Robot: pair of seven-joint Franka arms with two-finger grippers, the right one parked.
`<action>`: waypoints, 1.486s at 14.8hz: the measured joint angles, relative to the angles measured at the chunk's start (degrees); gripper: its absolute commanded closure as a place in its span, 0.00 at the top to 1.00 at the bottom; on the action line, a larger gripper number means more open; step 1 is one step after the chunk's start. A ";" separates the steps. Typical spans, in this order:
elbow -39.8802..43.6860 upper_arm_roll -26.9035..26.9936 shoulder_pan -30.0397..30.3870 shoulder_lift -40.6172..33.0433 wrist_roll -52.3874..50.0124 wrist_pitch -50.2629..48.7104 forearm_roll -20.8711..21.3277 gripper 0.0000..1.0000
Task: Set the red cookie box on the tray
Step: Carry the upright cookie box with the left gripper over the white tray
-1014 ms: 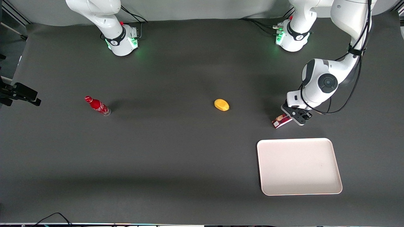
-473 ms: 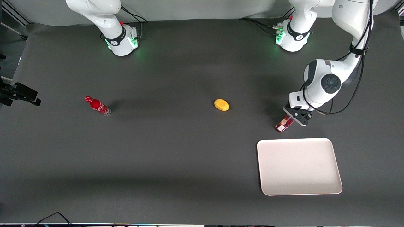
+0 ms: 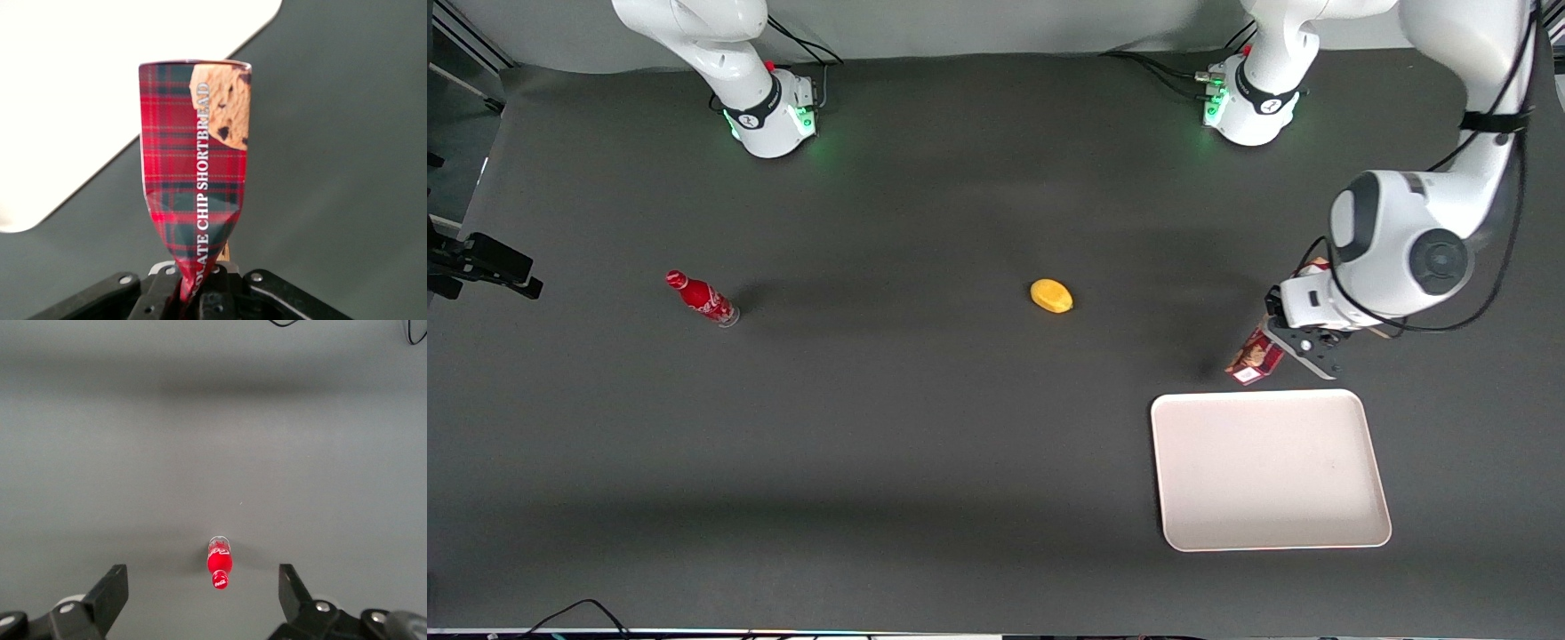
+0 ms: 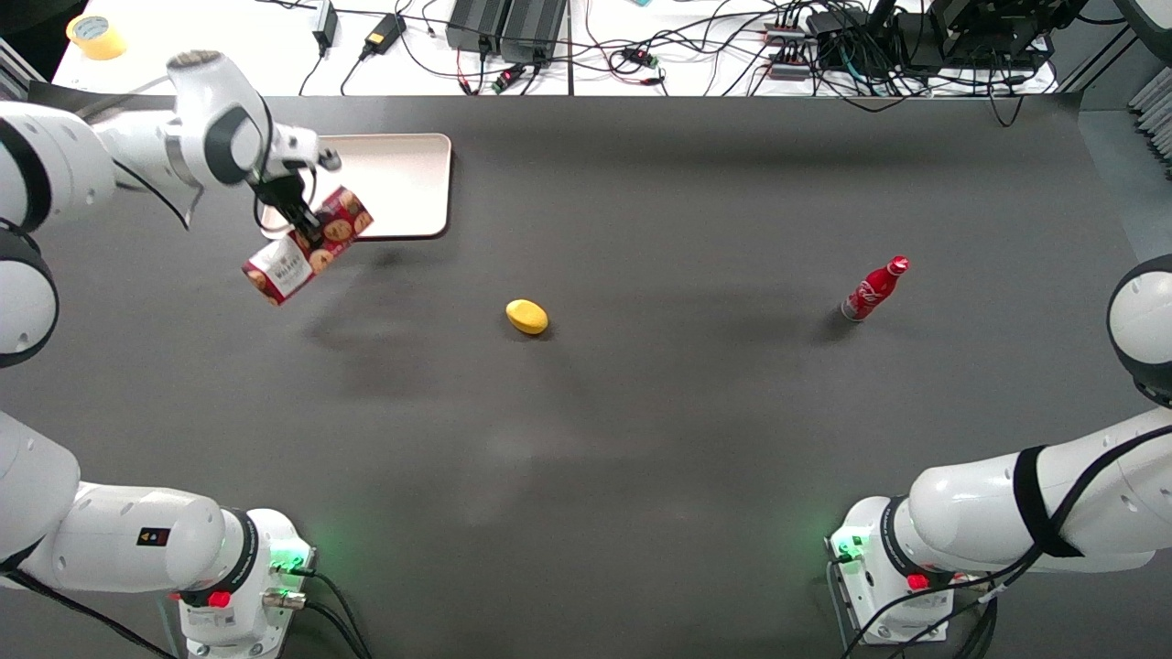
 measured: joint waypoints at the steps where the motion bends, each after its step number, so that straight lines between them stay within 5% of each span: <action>1: 2.82 0.45 0.03 -0.28 -0.62 -3.20 -0.35 0.00; 11: 36.30 4.41 0.47 2.37 -16.01 -29.94 -0.59 0.00; 17: 58.81 10.48 2.10 20.38 -17.64 -29.02 -0.63 0.00; 22: 63.12 11.28 3.86 33.14 -23.50 -22.35 -5.12 0.00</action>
